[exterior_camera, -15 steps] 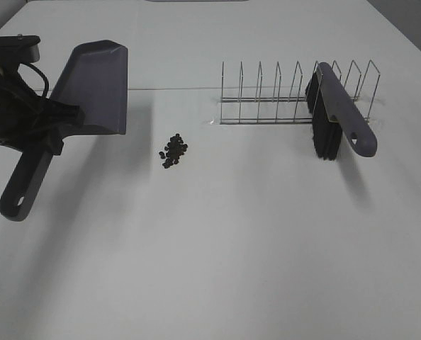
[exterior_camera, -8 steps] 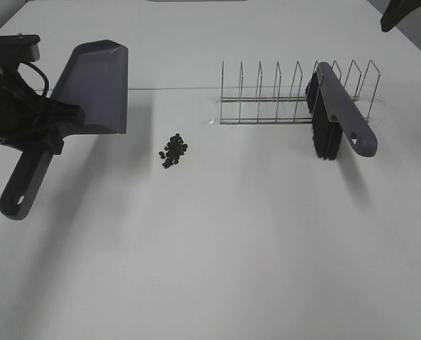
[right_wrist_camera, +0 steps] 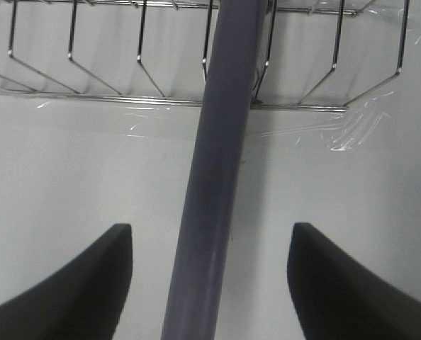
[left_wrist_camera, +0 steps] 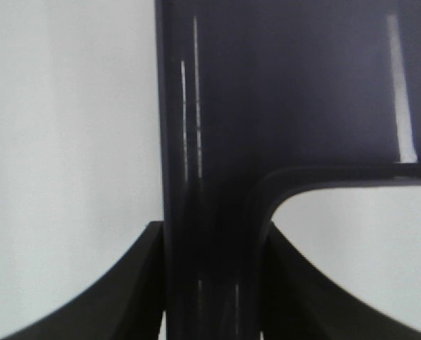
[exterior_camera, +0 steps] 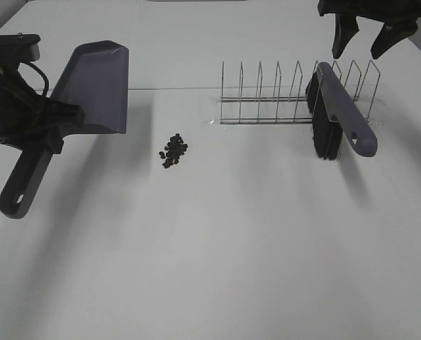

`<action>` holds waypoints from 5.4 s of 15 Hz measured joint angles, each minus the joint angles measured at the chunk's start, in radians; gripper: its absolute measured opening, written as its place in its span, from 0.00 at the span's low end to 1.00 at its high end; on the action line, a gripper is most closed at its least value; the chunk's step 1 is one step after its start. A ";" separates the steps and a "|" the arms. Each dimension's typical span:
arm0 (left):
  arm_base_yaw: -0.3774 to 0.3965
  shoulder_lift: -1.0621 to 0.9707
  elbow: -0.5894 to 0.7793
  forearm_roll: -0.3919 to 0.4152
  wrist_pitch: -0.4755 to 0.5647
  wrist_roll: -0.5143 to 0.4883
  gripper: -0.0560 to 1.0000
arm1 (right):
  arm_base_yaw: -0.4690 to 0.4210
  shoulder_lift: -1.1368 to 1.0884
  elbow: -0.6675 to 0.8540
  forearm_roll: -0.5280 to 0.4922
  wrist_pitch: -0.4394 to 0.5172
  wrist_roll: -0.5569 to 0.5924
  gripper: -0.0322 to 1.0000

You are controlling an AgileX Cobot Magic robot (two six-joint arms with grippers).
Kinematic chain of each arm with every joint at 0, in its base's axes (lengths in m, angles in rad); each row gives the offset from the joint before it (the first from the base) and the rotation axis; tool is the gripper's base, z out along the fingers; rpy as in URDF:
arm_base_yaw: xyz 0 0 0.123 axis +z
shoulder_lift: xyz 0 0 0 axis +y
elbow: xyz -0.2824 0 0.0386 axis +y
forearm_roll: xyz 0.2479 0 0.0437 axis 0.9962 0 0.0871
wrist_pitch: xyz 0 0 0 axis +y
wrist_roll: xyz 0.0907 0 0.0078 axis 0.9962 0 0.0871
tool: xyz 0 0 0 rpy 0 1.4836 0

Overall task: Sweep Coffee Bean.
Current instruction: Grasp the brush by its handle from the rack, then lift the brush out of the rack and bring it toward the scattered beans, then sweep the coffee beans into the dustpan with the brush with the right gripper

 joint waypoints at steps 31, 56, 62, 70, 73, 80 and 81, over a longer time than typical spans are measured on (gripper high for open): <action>0.000 0.000 0.000 0.001 0.000 0.024 0.39 | 0.000 0.049 -0.146 -0.062 0.013 0.060 0.36; -0.108 0.232 0.088 0.001 -0.075 -0.026 0.39 | 0.404 0.082 0.294 -0.244 -0.066 0.190 0.36; -0.108 0.233 0.088 -0.020 -0.079 -0.026 0.39 | 0.512 0.250 0.061 -0.252 0.011 0.086 0.36; -0.108 0.233 0.088 -0.024 -0.080 -0.026 0.39 | 0.570 0.433 -0.296 -0.025 0.015 -0.068 0.36; -0.108 0.233 0.088 -0.025 -0.080 -0.026 0.39 | 0.572 0.436 -0.334 0.094 0.015 -0.095 0.36; -0.108 0.233 0.088 -0.025 -0.080 -0.026 0.39 | 0.581 0.418 -0.388 0.151 0.018 -0.076 0.36; -0.108 0.233 0.088 -0.025 -0.080 -0.026 0.39 | 0.580 0.394 -0.388 0.131 0.018 -0.076 0.36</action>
